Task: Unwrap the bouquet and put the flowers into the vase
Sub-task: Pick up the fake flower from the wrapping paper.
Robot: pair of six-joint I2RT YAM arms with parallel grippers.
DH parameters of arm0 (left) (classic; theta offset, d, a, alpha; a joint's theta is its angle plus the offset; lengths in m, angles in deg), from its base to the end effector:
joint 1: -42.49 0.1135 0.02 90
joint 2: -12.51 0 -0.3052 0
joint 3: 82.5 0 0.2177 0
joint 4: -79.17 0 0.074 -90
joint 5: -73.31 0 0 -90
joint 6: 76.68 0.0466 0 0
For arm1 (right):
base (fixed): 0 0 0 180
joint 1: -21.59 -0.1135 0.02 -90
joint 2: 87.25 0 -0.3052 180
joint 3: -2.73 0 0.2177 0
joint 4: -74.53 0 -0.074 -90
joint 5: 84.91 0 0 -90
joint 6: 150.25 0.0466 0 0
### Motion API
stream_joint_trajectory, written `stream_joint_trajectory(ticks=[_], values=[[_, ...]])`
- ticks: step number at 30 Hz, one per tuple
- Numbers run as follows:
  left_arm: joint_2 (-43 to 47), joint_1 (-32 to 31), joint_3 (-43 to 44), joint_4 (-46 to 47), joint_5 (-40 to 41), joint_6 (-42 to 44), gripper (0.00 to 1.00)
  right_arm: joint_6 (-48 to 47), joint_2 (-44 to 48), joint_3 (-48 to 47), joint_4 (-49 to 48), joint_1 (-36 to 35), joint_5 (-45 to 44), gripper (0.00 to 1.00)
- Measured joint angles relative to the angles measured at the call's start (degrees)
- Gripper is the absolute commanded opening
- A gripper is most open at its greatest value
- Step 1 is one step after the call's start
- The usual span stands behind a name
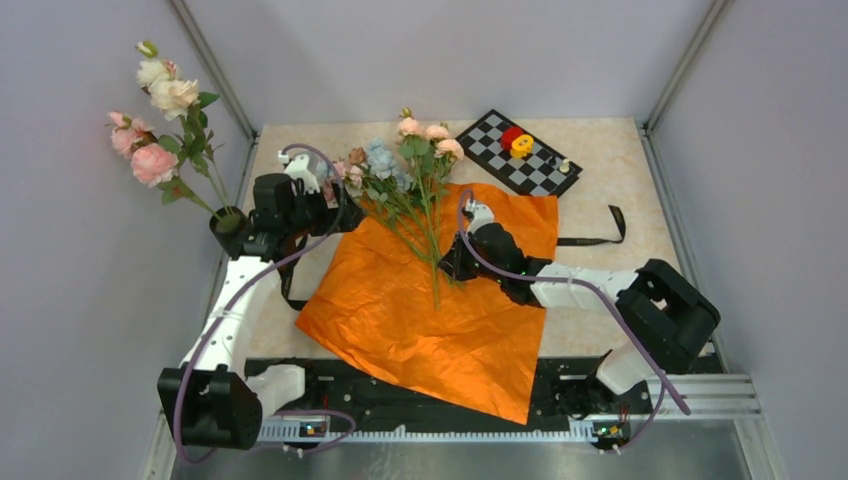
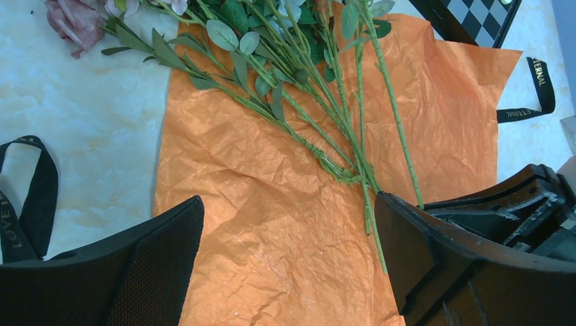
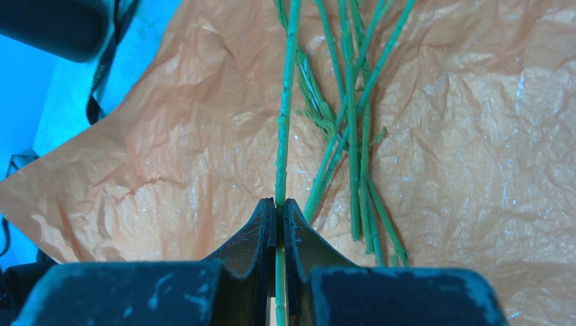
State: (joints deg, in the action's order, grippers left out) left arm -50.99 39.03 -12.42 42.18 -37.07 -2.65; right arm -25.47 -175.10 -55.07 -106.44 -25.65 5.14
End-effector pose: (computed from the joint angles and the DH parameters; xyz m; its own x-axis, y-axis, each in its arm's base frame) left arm 0.2002 -0.0284 0.3520 -0.5838 -0.2231 -0.7806 0.2036 0.8906 -0.4068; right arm 0.2053 0.2220 0.2509 -0.6901 0.0939 -0.7176 -0.4152 0.7607 0.4989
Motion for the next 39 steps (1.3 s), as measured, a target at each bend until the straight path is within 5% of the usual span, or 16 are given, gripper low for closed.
stream_joint_trajectory(ticks=[21, 26, 34, 39], values=[[0.2, 0.0, 0.0, 5.8, -7.2, -11.1, 0.99, -3.0, 14.9, 1.0, -6.2, 0.0, 3.3, 0.00], [1.3, 0.0, 0.5, 12.9, -11.9, -19.4, 0.99, -3.9, 20.2, 1.0, -9.7, 0.0, 5.9, 0.00], [0.7, 0.0, 1.7, 37.1, -21.2, -38.7, 0.99, -4.8, 23.3, 1.1, -12.1, 0.0, 10.5, 0.00], [-1.2, 0.0, 4.0, 43.8, -22.3, -43.2, 0.99, -4.7, 23.9, 2.1, -13.9, 0.0, 13.7, 0.00]])
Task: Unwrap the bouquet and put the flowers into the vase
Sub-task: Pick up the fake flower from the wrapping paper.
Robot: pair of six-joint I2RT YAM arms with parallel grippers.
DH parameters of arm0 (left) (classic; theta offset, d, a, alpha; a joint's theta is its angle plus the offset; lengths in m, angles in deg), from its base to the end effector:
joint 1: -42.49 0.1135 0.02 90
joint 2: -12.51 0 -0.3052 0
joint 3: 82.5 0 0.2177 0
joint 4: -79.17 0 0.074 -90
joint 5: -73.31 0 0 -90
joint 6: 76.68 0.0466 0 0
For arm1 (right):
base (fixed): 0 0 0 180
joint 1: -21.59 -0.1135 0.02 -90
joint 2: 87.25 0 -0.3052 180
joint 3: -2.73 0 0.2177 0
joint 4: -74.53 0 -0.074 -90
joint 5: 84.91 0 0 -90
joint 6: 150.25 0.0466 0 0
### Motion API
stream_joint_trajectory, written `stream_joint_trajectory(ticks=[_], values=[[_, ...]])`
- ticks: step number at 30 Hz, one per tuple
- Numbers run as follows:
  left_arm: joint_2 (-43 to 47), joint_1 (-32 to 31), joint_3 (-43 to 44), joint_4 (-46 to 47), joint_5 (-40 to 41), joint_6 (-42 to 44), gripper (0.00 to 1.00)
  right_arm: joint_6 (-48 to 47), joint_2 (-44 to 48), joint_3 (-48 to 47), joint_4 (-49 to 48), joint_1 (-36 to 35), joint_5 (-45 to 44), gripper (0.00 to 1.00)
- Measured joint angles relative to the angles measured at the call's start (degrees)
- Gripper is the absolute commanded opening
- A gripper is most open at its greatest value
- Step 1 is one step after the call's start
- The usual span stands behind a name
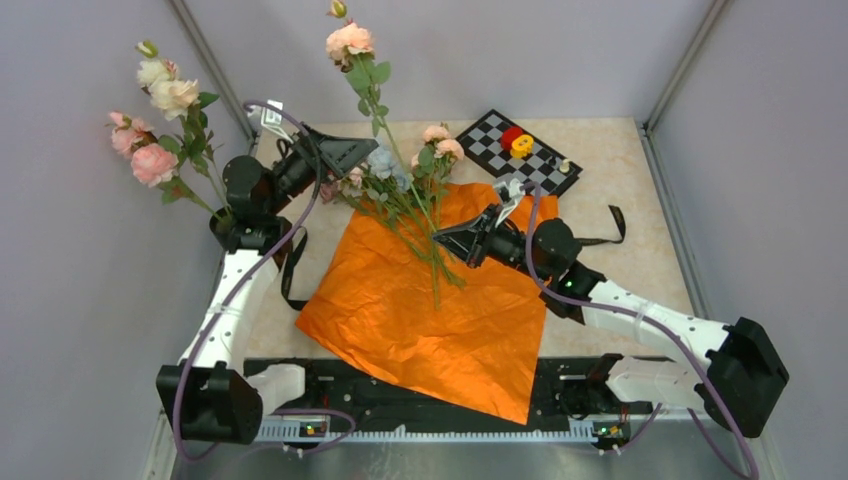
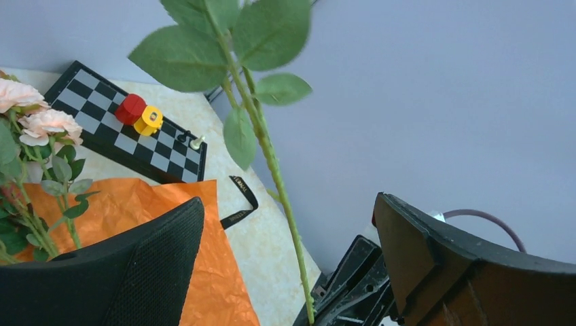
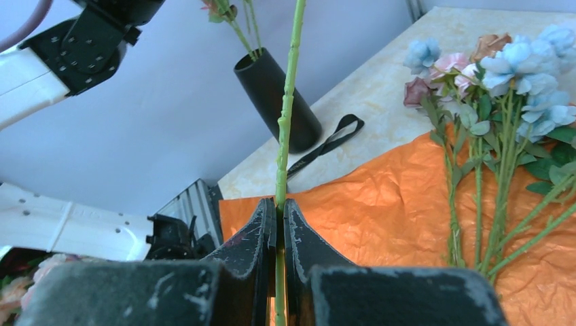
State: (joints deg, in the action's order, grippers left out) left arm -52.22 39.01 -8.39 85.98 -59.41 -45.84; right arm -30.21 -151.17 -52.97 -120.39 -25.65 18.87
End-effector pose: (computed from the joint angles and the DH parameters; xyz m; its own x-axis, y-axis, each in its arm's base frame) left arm 0.2061 -0.0442 0.4552 -0.4540 -0.6044 -0.6547 0.5952 0.3411 -0.7276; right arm 0.1410 0.1689 0.3704 -0.3688 0.3173 -0.8737 -0.7960 0.3776 0.4731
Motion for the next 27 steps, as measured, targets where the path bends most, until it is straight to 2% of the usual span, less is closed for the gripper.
stream_joint_trajectory(ticks=[8, 17, 27], values=[[-5.1, 0.0, 0.1, 4.5, -0.7, -5.9, 0.99, 0.0, 0.2, 0.5, -0.6, 0.0, 4.7, 0.00], [-6.1, 0.0, 0.9, 7.8, -1.9, -8.5, 0.73, -0.1, 0.2, 0.5, -0.2, 0.0, 7.1, 0.00], [-6.0, 0.0, 0.9, 8.0, -1.4, -8.2, 0.34, -0.1, 0.2, 0.5, 0.5, 0.0, 7.5, 0.00]])
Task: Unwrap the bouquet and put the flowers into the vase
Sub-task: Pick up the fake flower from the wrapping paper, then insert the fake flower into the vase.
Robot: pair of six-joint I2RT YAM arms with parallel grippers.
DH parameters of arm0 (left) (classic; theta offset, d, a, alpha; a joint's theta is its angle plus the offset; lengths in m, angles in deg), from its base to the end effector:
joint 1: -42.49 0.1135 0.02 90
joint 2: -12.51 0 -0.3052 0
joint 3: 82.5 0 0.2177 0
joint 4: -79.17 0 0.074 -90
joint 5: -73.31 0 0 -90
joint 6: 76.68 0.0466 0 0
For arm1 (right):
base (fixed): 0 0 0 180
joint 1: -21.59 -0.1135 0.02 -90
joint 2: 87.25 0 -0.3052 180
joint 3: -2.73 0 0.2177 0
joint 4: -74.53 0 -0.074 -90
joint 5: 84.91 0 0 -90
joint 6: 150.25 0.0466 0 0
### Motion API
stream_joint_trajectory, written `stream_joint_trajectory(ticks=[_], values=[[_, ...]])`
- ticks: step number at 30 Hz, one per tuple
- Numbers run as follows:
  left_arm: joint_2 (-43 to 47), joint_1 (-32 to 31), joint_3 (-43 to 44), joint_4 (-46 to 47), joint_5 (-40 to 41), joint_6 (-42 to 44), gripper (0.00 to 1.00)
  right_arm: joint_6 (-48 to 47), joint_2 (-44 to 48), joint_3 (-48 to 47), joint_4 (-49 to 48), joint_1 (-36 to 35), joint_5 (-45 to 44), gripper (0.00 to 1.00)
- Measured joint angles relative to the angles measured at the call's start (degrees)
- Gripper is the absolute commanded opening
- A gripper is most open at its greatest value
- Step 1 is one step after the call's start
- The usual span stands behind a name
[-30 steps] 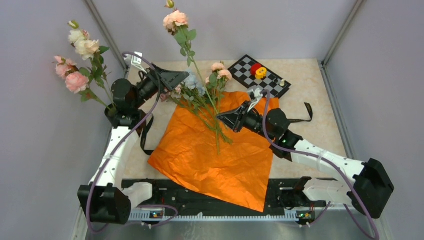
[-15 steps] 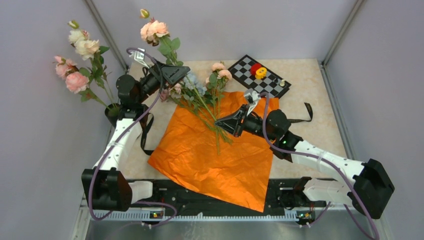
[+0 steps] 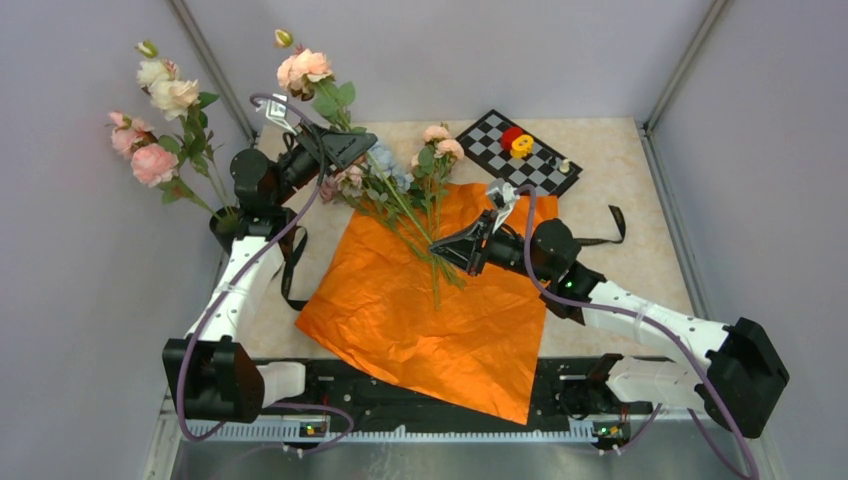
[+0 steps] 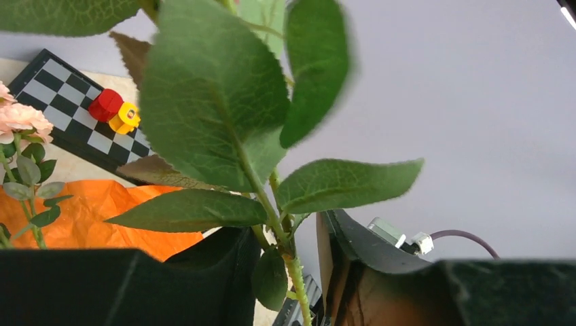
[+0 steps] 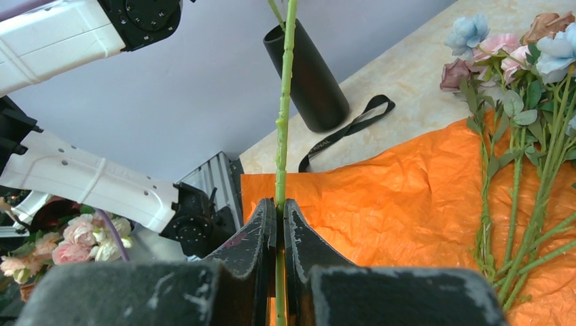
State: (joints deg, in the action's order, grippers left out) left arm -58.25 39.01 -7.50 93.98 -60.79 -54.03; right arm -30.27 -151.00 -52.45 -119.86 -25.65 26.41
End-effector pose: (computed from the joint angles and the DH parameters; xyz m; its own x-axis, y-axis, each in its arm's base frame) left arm 0.2357 -0.0468 0.4528 -0.5207 -0.6323 -0.5736 0.5703 0.2424 -0.7849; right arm 0.1349 0.1709 0.3667 -0.4048 0.2478 -0.8802 -0.8396 0.2806 0.4652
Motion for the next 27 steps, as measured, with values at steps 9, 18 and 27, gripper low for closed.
stream_joint_trajectory(ticks=[9, 18, 27], values=[[0.1, 0.0, 0.0, 0.0, 0.0, 0.3, 0.08, 0.0, 1.2, 0.2, 0.7, 0.0, -0.3, 0.00], [0.3, 0.0, 0.0, -1.3, 0.0, 1.3, 0.00, 0.1, 1.9, 0.6, 1.3, 0.0, -1.8, 0.12], [1.4, 1.0, 3.2, -10.7, 0.0, 12.0, 0.00, 0.6, 4.3, 1.0, 2.7, 0.0, -6.6, 0.70]])
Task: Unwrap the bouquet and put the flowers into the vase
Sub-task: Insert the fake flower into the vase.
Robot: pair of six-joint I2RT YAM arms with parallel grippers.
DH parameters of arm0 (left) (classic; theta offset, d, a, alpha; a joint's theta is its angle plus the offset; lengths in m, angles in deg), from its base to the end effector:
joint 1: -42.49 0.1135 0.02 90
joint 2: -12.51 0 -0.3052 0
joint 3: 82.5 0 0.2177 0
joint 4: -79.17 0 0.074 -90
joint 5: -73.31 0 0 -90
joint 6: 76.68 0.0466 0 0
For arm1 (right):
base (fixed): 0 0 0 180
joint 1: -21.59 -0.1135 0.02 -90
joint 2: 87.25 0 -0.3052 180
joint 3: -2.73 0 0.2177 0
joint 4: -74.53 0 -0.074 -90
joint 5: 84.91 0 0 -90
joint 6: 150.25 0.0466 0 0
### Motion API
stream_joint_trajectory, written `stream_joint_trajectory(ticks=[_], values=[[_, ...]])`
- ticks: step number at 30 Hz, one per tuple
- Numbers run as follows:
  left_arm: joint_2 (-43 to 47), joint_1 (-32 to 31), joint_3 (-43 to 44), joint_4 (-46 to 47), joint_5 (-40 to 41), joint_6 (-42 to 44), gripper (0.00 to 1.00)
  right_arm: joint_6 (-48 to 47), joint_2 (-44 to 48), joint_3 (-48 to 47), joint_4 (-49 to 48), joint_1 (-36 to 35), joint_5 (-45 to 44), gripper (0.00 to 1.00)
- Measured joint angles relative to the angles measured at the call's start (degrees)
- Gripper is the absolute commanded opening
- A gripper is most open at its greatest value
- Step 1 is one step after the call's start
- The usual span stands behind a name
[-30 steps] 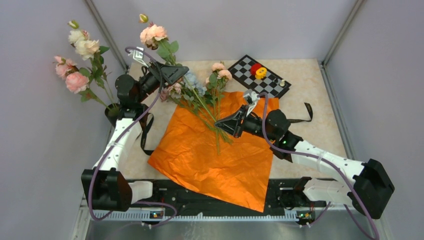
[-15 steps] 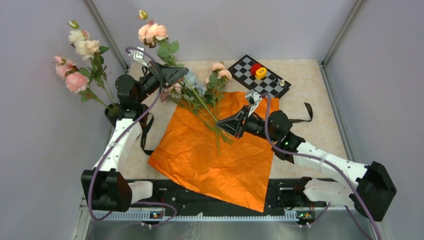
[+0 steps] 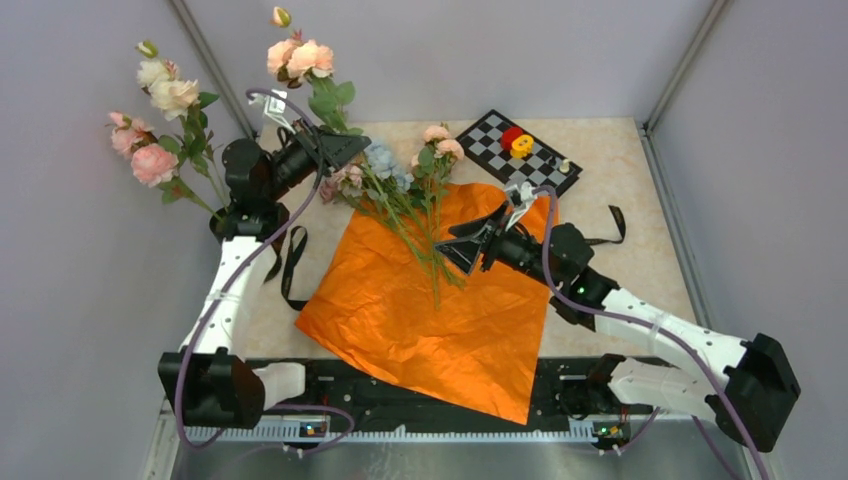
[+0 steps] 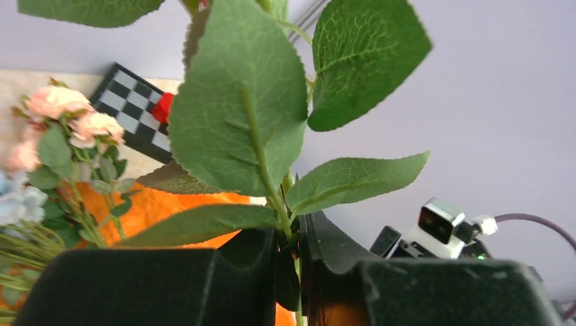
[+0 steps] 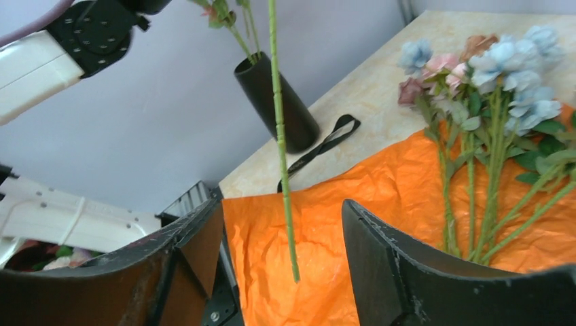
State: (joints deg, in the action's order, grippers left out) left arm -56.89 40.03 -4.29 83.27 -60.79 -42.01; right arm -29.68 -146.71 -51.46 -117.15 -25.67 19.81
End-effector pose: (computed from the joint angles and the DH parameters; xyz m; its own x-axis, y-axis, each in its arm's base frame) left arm 0.2309 -0.0424 0.4565 -0.4557 -0.5716 -0.6823 0.5866 0.3837 -0.7132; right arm 0.1271 0.1549 0.3697 -0.3832 0.3101 -0.8701 -0.7977 0.3638 0.4810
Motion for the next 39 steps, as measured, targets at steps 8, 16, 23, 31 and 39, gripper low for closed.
stream_joint_trajectory(ticks=[8, 16, 23, 31, 39], values=[[6.3, 5.2, 8.4, -19.4, 2.8, 25.4, 0.00, -0.7, 5.5, 1.5, 4.5, 0.0, -10.9, 0.85], [13.8, 14.6, 9.5, -29.7, 11.5, 40.7, 0.00, -1.4, 3.6, 0.8, 16.0, 4.7, -18.1, 0.86], [15.7, 17.0, 11.2, -35.4, 22.6, 48.9, 0.00, -1.6, 2.6, 0.7, 20.9, 17.3, -15.0, 0.87], [16.8, 17.4, 14.5, -36.8, 34.9, 55.6, 0.00, -2.5, 2.6, 1.6, 19.7, 26.7, -8.7, 0.88], [15.6, 17.5, 21.4, -38.3, 42.6, 59.3, 0.00, -2.3, 0.1, 4.8, 16.8, 31.9, -2.7, 0.88]])
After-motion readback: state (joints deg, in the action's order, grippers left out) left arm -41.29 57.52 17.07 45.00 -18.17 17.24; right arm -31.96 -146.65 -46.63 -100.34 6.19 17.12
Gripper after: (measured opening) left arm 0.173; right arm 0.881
